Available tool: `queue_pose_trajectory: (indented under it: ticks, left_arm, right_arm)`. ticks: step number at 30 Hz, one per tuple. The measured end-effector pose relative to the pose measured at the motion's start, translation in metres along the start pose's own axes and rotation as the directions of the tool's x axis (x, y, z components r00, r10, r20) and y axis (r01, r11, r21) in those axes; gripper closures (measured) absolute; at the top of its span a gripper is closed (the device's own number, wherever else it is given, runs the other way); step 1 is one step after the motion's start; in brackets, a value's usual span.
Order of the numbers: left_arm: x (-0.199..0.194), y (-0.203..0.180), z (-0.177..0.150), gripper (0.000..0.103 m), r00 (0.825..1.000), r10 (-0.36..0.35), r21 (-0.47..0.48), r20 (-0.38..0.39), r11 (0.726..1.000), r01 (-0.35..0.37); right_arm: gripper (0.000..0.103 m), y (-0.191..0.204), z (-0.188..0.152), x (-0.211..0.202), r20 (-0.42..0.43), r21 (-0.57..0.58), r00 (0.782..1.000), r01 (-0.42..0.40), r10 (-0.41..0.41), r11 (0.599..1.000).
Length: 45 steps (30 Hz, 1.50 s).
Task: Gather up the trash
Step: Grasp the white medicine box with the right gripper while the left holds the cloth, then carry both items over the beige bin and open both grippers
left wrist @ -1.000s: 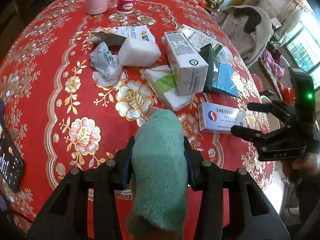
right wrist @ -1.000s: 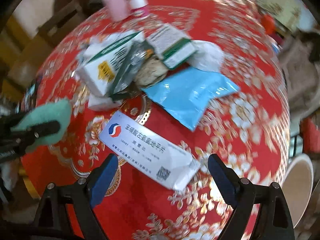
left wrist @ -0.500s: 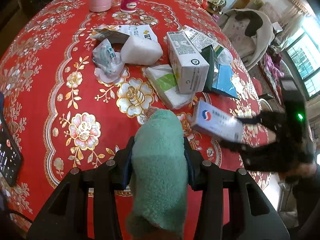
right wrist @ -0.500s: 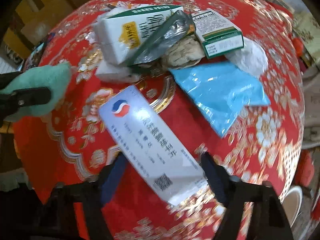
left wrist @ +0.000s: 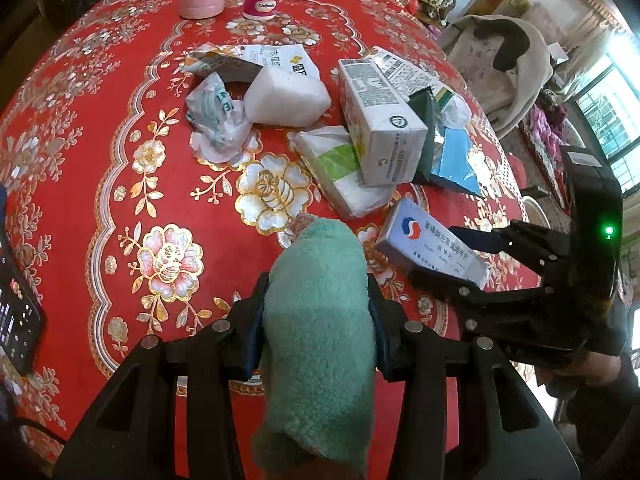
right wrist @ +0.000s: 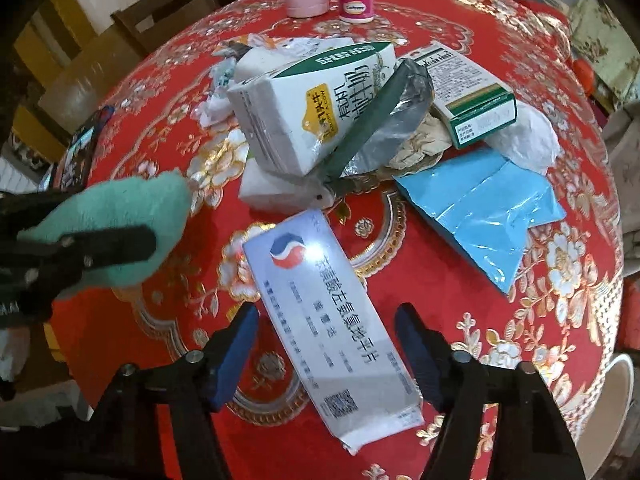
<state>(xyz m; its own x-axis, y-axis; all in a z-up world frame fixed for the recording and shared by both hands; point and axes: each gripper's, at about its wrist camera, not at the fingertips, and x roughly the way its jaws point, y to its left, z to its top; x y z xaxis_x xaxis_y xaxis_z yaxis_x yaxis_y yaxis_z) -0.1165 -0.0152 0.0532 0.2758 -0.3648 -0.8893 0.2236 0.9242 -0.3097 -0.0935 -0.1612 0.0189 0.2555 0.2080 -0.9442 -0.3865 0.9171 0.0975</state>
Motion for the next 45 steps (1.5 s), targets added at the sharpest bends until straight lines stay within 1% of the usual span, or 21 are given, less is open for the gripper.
queue_pose_trajectory:
  ticks: [2, 7, 10, 15, 18, 23, 26, 29, 33, 38, 41, 44, 45]
  left_arm:
    - [-0.002, -0.006, 0.0, 0.062, 1.0, -0.001, 0.003, 0.006, 1.0, 0.001]
    - [-0.008, -0.038, 0.001, 0.062, 0.999, -0.017, 0.024, 0.029, 1.0, 0.017]
    - [-0.007, -0.068, 0.003, 0.062, 0.998, -0.044, 0.042, 0.033, 0.998, 0.043]
    - [0.005, -0.124, 0.014, 0.062, 0.996, -0.084, 0.096, 0.032, 0.992, 0.081]
    - [0.015, -0.169, 0.023, 0.062, 0.993, -0.12, 0.16, 0.019, 0.98, 0.115]
    - [0.036, -0.242, 0.032, 0.062, 0.983, -0.184, 0.252, -0.016, 0.95, 0.182]
    - [0.052, -0.285, 0.034, 0.062, 0.977, -0.21, 0.301, -0.04, 0.93, 0.212]
    - [0.069, -0.325, 0.035, 0.062, 0.968, -0.242, 0.337, -0.07, 0.907, 0.251]
    - [0.094, -0.373, 0.034, 0.062, 0.959, -0.262, 0.367, -0.108, 0.886, 0.283]
    - [0.117, -0.407, 0.033, 0.06, 0.947, -0.287, 0.369, -0.145, 0.872, 0.321]
    - [0.132, -0.419, 0.036, 0.058, 0.933, -0.313, 0.351, -0.179, 0.866, 0.358]
    - [0.14, -0.428, 0.036, 0.051, 0.923, -0.331, 0.337, -0.195, 0.861, 0.38]
    - [0.143, -0.43, 0.037, 0.046, 0.92, -0.339, 0.332, -0.198, 0.859, 0.389]
  right_arm:
    - [0.053, -0.006, -0.003, -0.003, 0.004, 0.032, 1.0, -0.007, 0.007, 0.999]
    - [0.053, -0.039, -0.024, -0.036, 0.063, 0.096, 0.998, -0.029, 0.023, 0.995]
    - [0.053, -0.061, -0.036, -0.052, 0.085, 0.138, 0.996, -0.018, 0.006, 0.99]
    - [0.053, -0.114, -0.07, -0.089, 0.12, 0.217, 0.992, 0.0, -0.026, 0.976]
    - [0.053, -0.149, -0.092, -0.112, 0.138, 0.279, 0.988, 0.029, -0.07, 0.96]
    - [0.053, -0.206, -0.133, -0.139, 0.141, 0.396, 0.98, 0.073, -0.139, 0.915]
    - [0.053, -0.239, -0.16, -0.151, 0.13, 0.471, 0.974, 0.102, -0.183, 0.876]
    - [0.053, -0.275, -0.189, -0.157, 0.094, 0.546, 0.969, 0.141, -0.228, 0.826]
    - [0.053, -0.31, -0.219, -0.158, 0.049, 0.622, 0.965, 0.173, -0.259, 0.764]
    - [0.053, -0.342, -0.246, -0.157, 0.003, 0.672, 0.96, 0.205, -0.281, 0.711]
    - [0.053, -0.356, -0.259, -0.154, -0.014, 0.696, 0.962, 0.205, -0.273, 0.688]
    - [0.053, -0.368, -0.269, -0.149, -0.028, 0.719, 0.964, 0.202, -0.263, 0.665]
    - [0.053, -0.372, -0.272, -0.148, -0.032, 0.729, 0.966, 0.2, -0.258, 0.655]
